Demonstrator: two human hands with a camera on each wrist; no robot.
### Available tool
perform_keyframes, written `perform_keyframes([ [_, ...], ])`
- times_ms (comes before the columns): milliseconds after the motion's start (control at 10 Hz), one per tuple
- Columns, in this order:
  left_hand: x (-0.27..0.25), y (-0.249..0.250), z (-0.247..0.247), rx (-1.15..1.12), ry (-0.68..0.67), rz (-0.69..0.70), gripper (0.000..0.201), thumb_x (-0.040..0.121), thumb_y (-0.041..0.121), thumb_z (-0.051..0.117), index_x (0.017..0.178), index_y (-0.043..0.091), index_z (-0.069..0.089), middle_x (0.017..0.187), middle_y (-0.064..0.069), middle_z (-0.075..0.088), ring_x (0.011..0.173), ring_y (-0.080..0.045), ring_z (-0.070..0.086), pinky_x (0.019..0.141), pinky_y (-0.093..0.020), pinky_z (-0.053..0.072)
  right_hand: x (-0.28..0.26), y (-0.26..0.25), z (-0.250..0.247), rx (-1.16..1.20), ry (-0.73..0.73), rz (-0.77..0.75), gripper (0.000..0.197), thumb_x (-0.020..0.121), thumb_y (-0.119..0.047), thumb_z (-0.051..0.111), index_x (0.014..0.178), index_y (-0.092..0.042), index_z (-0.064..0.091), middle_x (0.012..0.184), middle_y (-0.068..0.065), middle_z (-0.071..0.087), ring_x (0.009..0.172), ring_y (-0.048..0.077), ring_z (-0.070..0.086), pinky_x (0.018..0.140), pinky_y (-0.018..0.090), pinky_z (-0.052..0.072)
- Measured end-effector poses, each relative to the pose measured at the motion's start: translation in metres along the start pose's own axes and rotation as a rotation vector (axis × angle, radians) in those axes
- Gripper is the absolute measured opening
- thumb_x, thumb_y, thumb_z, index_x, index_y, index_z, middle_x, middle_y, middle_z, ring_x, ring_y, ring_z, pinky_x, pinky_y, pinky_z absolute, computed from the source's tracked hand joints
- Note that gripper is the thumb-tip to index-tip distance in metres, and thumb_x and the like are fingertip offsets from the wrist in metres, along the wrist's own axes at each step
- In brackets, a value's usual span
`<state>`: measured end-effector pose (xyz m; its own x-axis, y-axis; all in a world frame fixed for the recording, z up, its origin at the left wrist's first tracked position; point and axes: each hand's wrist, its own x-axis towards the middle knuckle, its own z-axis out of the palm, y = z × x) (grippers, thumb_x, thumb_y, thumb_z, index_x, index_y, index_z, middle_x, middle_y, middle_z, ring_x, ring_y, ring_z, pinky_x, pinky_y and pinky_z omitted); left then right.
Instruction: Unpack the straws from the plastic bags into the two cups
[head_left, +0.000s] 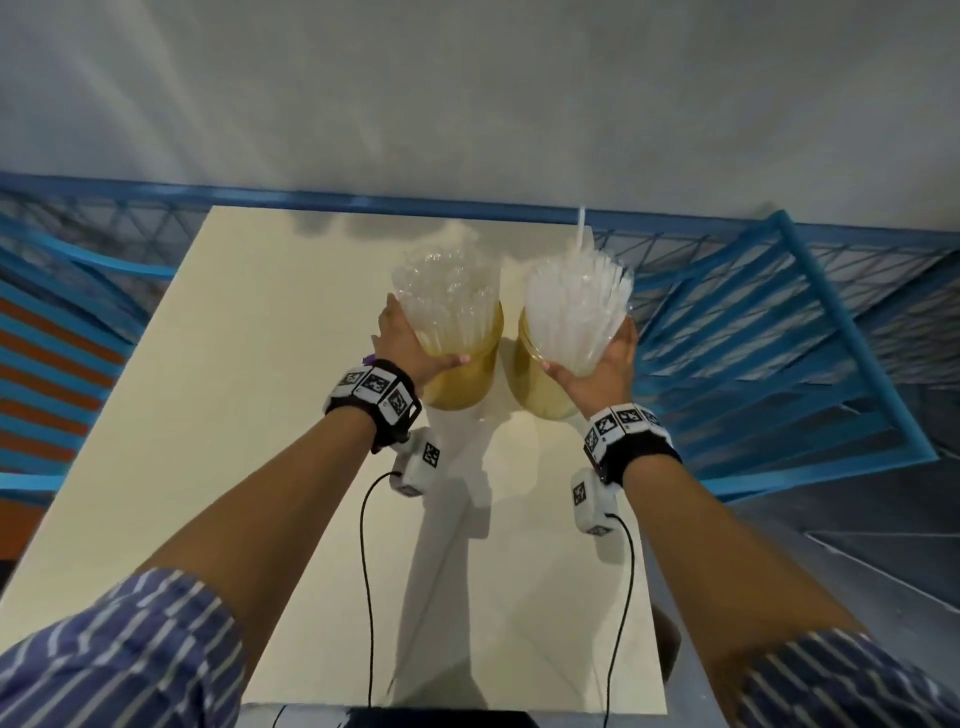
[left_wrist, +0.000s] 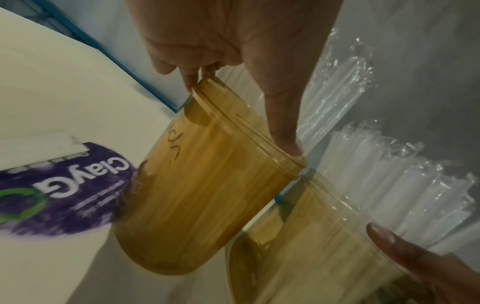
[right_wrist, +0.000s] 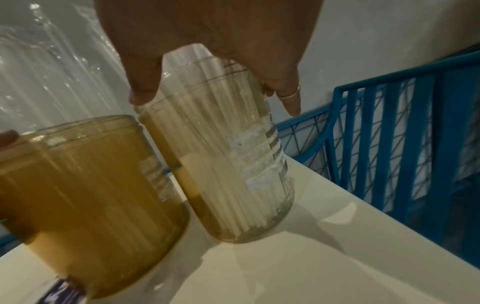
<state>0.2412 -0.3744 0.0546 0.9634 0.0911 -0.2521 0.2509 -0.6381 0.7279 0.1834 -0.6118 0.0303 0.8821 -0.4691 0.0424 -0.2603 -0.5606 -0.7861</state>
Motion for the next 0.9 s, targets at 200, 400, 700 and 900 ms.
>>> perform_keyframes([
  [200,0.073,0.024,0.000,-0.009,0.004,0.003,0.134,0.053,0.041,0.086,0.146,0.015,-0.006,0.154,-0.010,0.013,0.141,-0.037,0.015,0.115,-0.053,0.021,0.068,-0.012,0.028,-0.003,0.013,0.002,0.123,0.055,-0.037,0.087,0.147,-0.012,0.010,0.155,0.012,0.017,0.145,0.030,0.014,0.119,0.049,0.019],
  [400,0.134,0.041,-0.004,-0.004,0.024,0.040,0.130,0.052,0.043,0.086,0.145,0.018,-0.002,0.151,-0.009,0.019,0.138,-0.035,0.022,0.113,-0.054,0.025,0.124,-0.027,0.050,0.009,0.024,0.025,0.123,0.057,-0.035,0.087,0.148,-0.013,0.007,0.157,0.010,0.013,0.145,0.029,0.016,0.119,0.050,0.019],
  [700,0.191,0.051,-0.005,0.020,0.011,0.072,0.128,0.052,0.049,0.084,0.146,0.020,0.001,0.152,-0.008,0.019,0.139,-0.033,0.024,0.113,-0.054,0.024,0.170,-0.037,0.069,-0.011,0.004,0.018,0.122,0.062,-0.038,0.083,0.149,-0.010,0.003,0.160,0.009,0.004,0.147,0.025,0.005,0.121,0.044,0.011],
  [900,0.190,0.052,-0.004,0.034,0.030,0.111,0.140,0.053,0.046,0.084,0.144,0.009,-0.016,0.156,-0.007,0.013,0.143,-0.031,0.014,0.118,-0.052,0.007,0.171,-0.046,0.062,-0.030,-0.074,0.049,0.143,0.054,-0.042,0.087,0.146,-0.013,-0.019,0.158,0.004,-0.023,0.147,0.025,-0.010,0.118,0.052,0.005],
])
